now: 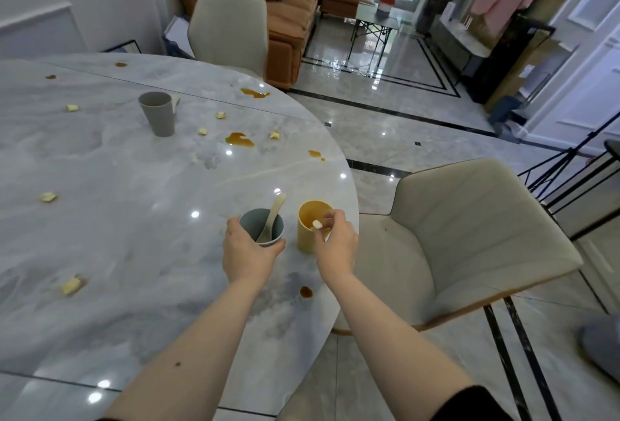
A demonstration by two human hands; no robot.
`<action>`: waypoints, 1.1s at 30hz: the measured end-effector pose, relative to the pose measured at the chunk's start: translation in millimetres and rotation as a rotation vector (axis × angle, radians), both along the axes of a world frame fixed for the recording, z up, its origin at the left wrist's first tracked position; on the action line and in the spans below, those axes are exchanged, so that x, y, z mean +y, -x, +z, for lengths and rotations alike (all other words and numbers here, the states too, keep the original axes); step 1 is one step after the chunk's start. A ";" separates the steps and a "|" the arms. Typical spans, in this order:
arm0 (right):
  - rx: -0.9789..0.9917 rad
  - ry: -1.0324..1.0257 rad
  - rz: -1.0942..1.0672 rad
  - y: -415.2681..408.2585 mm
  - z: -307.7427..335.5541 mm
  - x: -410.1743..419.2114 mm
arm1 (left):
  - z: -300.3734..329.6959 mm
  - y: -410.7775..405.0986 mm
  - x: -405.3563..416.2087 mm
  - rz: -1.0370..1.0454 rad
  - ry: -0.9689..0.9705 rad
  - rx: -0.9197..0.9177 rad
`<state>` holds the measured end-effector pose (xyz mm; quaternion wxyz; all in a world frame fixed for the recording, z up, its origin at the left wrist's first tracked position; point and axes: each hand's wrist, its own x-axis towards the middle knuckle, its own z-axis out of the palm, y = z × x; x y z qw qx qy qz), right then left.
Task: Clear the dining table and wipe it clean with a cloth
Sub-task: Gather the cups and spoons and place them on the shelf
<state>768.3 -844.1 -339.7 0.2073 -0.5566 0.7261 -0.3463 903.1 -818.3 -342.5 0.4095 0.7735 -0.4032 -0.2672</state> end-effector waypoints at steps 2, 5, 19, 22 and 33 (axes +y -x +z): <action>0.000 -0.008 0.009 0.8 -1.8 -0.6 | -1.9 0.8 -1.5 -0.001 -0.001 -0.002; 0.009 0.027 0.021 2.4 -4.9 -2.3 | -4.7 2.1 -3.7 -0.004 0.006 0.011; -0.195 -0.103 0.037 -0.5 -25.8 -18.4 | -19.0 -5.1 -11.5 -0.012 -0.023 -0.029; -0.163 -0.094 -0.001 -4.9 -25.6 -21.9 | -17.3 -9.4 -11.0 0.000 -0.021 -0.032; -0.302 -0.074 0.210 -64.1 6.4 3.4 | 12.2 -67.7 20.7 0.101 0.054 0.008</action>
